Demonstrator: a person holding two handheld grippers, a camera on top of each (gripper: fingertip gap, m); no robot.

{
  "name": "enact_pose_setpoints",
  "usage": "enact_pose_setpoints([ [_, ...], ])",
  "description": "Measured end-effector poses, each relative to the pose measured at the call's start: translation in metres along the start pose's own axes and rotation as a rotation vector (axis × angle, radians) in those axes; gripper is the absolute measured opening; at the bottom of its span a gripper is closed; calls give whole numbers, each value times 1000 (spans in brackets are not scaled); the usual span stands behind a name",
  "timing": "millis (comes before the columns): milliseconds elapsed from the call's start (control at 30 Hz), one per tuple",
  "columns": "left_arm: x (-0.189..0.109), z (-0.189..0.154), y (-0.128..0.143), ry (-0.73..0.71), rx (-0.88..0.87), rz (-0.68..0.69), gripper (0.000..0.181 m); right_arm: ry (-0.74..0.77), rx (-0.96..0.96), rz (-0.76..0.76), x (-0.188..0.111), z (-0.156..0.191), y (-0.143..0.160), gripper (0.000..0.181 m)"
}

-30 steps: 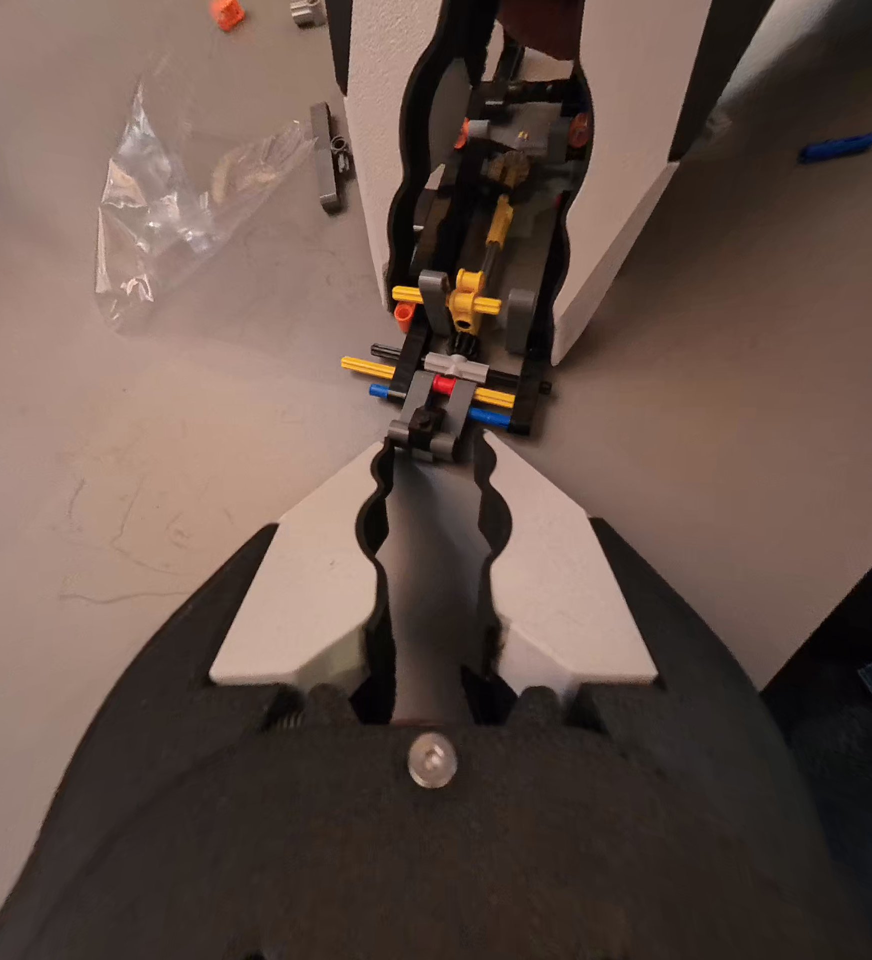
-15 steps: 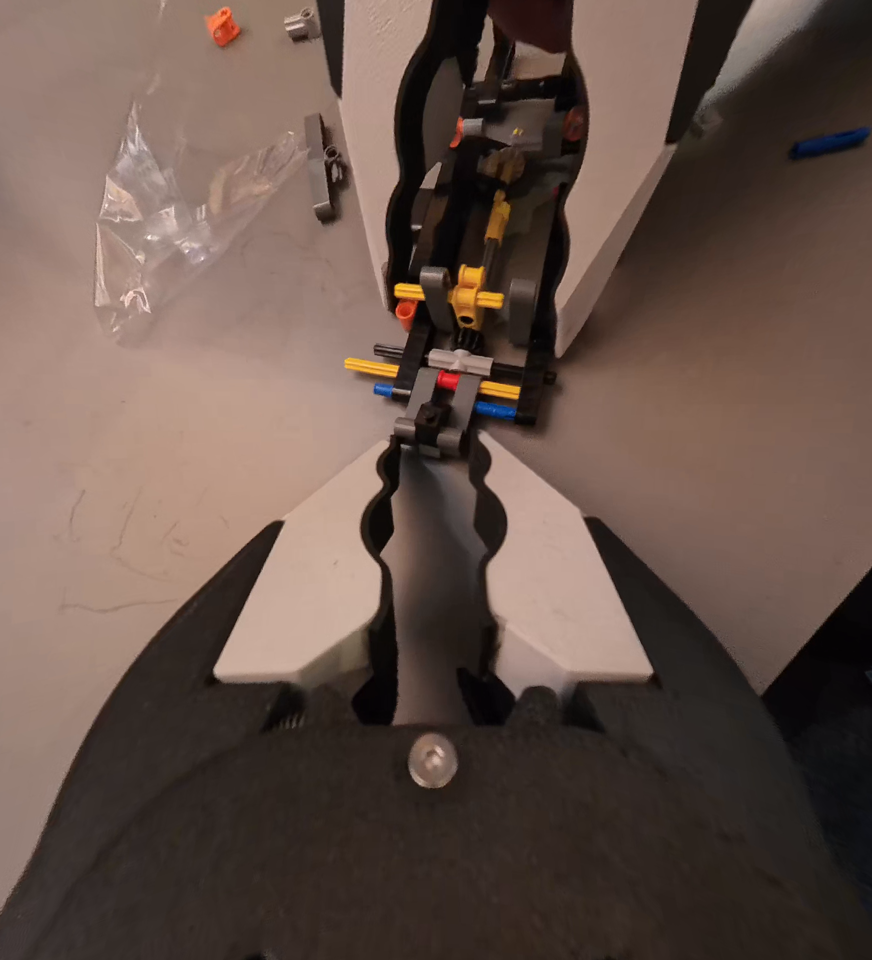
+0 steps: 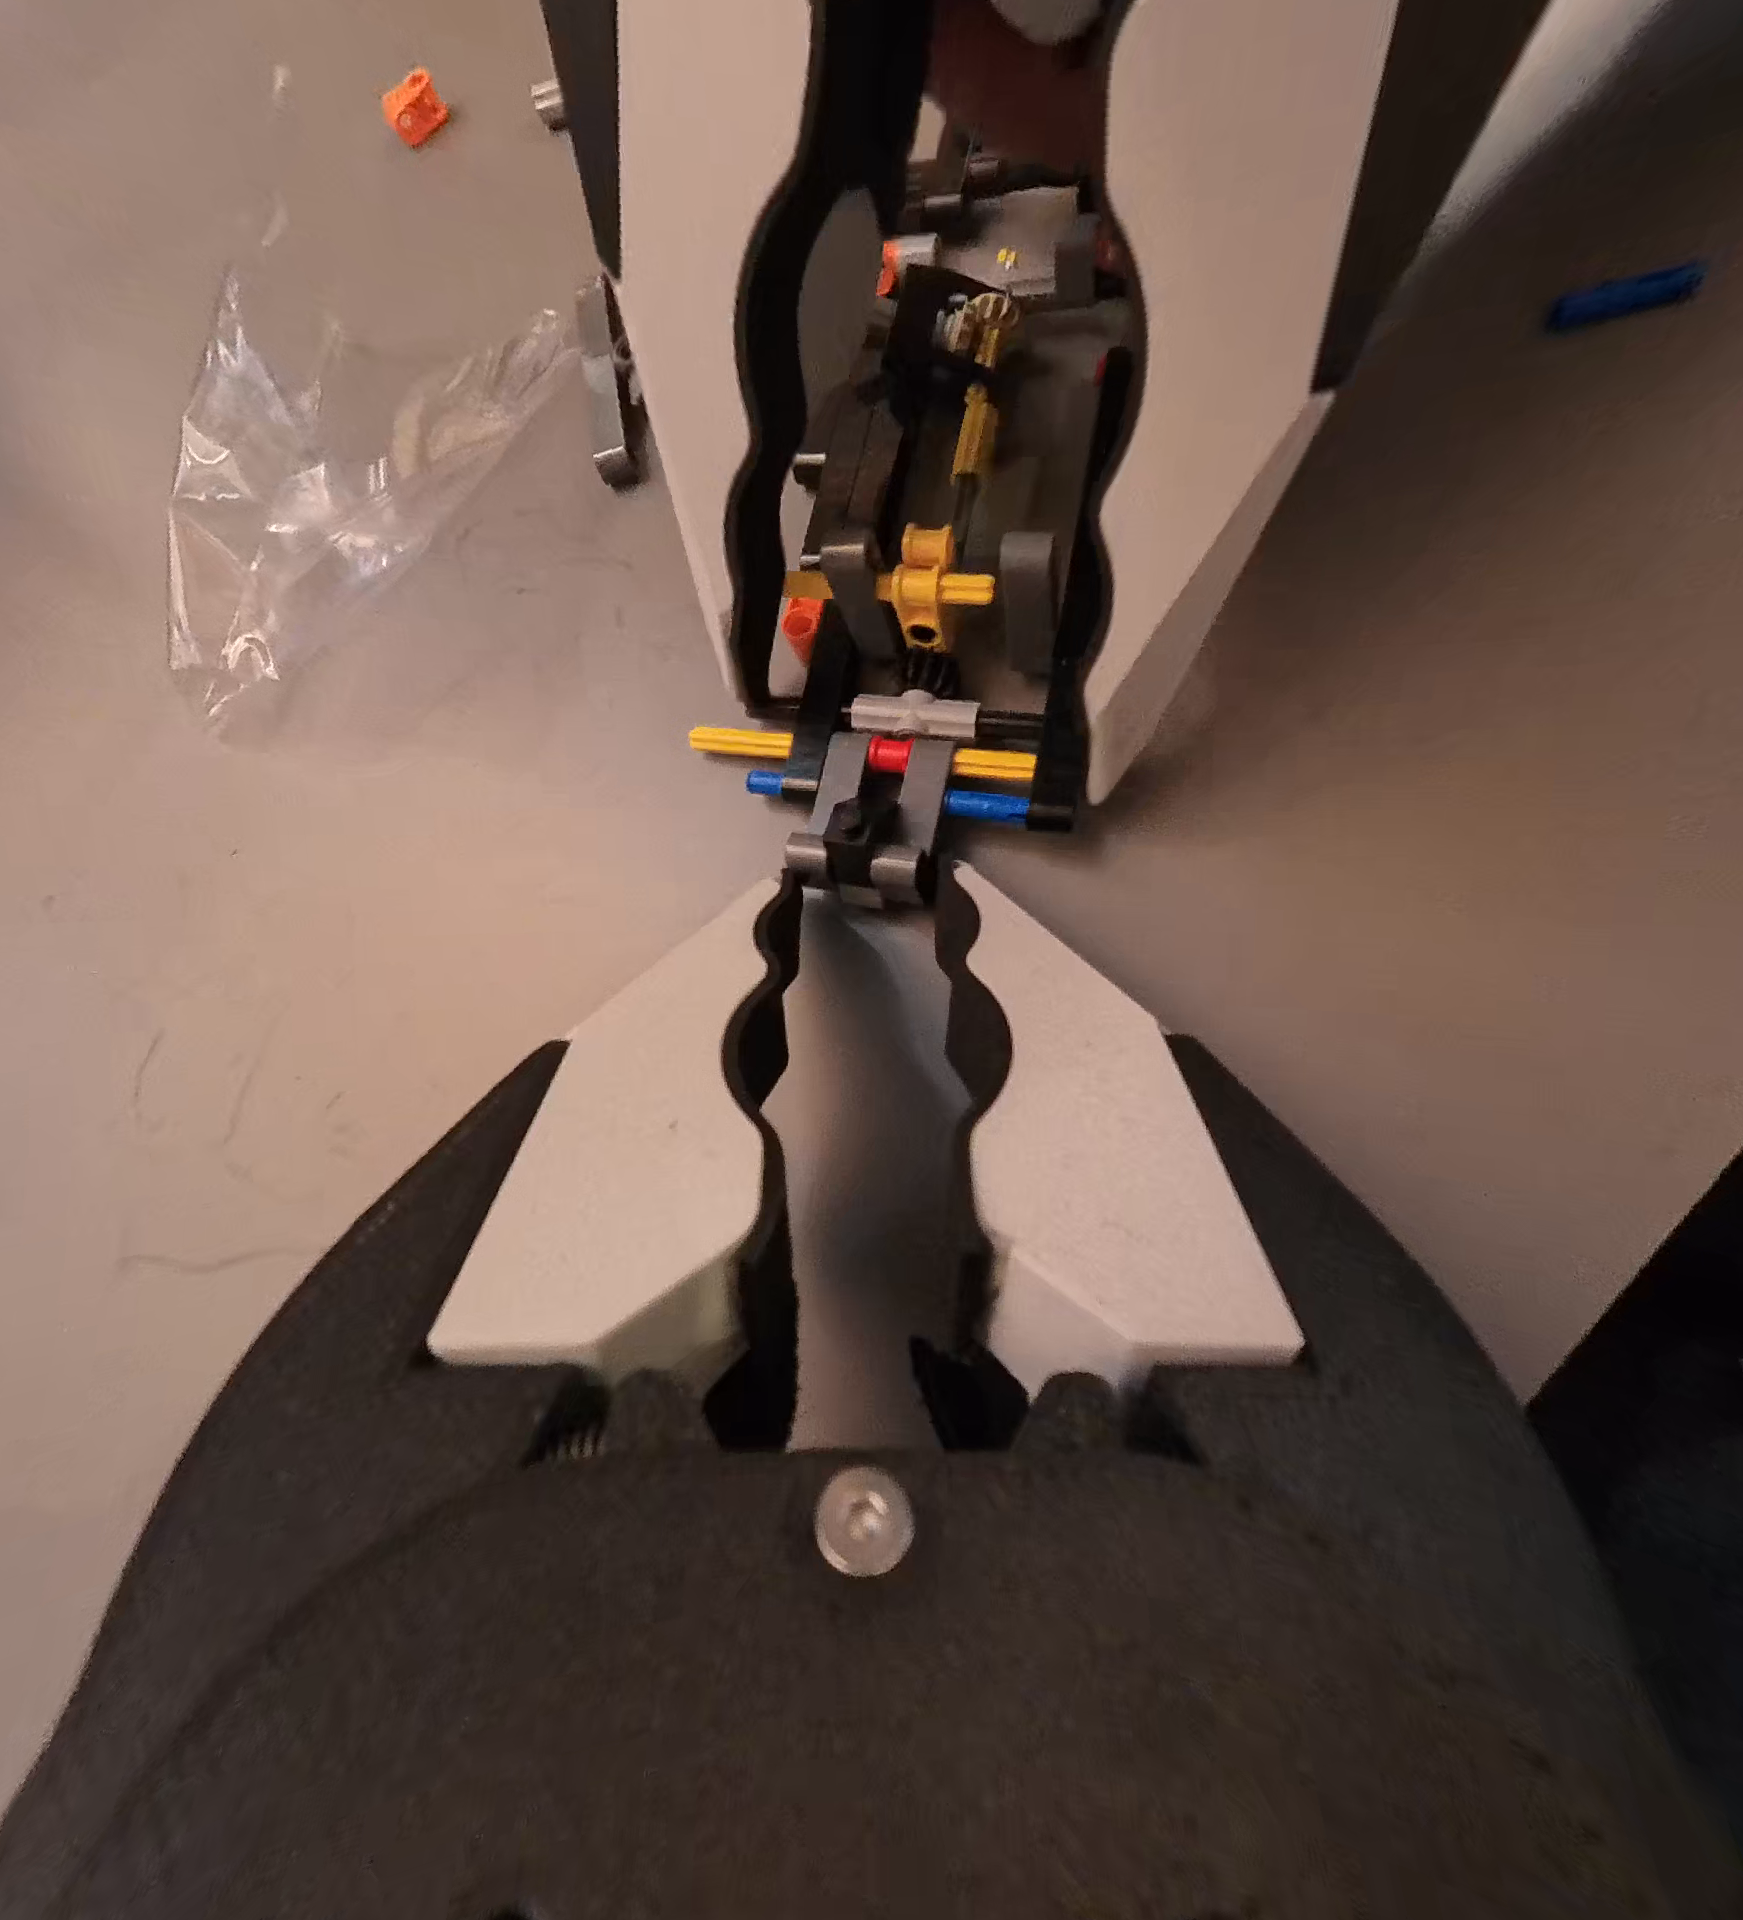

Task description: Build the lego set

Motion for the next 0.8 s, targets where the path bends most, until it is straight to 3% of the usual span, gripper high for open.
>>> enact_pose_setpoints([
  [800,1,-2,-1,-50,14,8,24,23,37,-37,1,3,1,58],
])
Point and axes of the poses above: each gripper's, where its closed fingertips meet, x out along the fingers, y out of its underside, z = x × y across the jaws, the point moved 3 cm from there along -x, back along the fingers, and after that the axes turned 6 degrees about y, right-handed, at the moved point
